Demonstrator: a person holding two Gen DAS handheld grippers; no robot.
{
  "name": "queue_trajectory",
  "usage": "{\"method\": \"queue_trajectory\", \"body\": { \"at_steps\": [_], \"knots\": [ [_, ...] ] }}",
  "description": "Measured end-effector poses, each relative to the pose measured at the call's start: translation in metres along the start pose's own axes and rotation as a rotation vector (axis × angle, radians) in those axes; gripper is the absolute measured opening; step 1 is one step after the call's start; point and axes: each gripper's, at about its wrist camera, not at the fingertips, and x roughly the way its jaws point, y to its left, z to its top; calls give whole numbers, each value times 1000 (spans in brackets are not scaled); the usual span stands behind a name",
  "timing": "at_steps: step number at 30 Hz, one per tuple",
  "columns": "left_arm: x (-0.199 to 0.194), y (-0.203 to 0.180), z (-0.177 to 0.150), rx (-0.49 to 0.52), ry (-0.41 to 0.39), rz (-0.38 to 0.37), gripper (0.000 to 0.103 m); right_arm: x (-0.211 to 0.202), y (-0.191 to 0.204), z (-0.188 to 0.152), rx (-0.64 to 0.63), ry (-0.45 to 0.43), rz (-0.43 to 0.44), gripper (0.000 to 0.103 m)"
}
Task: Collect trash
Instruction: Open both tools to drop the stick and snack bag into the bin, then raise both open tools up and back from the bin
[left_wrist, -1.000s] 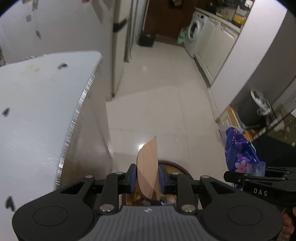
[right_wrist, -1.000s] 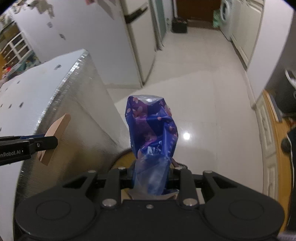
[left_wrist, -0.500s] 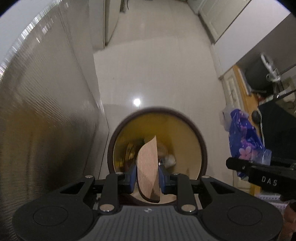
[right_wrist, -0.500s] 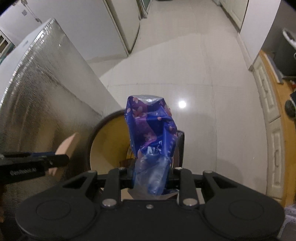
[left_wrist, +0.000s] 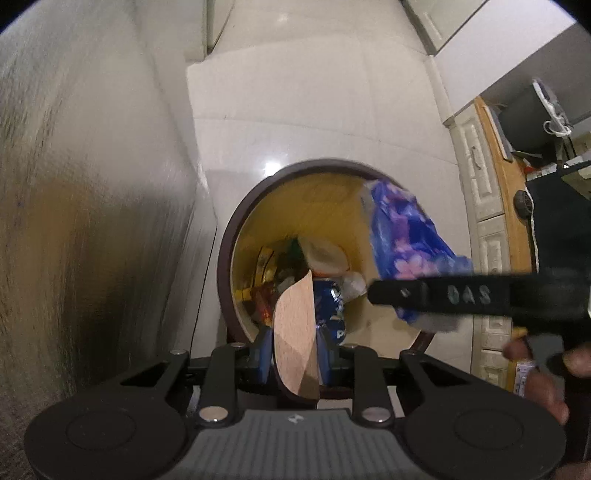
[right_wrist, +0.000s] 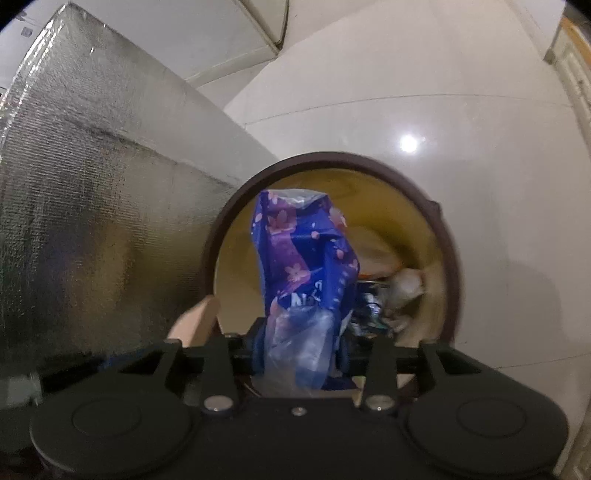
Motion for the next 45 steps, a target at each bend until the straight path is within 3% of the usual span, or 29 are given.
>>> {"method": "queue_trajectory", "body": {
  "at_steps": [4,6,10,12,16,24,30,31,33,34,35,45],
  "knots": [
    [10,7,-4,-21,21,1,27,20,3,10,12,26,39,55],
    [14,9,-3,-24,24,0,27,26,2,13,14,26,60,70],
    [18,9,-1,-8,27,-11,27,30,-3,18,23,17,76,75],
    [22,6,2,12,32,-18,27,31,-6,21,35,12,69,89],
    [31,0,9,39,52,-35,27,29,-21,20,81,-9,72,101],
    [52,-16,17,76,87,-59,27,16,-48,6,143,-51,41,103],
    [54,-21,33,85,20,-37,28,4,-65,0,204,-94,44,103],
    [54,-21,37,84,-2,-25,30,2,-67,-1,211,-100,46,103],
    [55,-22,43,91,-19,0,51,0,-70,-2,223,-108,47,103],
    [55,-23,45,98,-22,17,68,-1,-72,-3,227,-111,45,103],
    [55,-24,46,109,-23,29,76,-2,-73,-4,229,-112,44,103],
    [48,-23,30,143,38,42,85,-13,-69,-15,200,-113,31,103]
  ]
}}
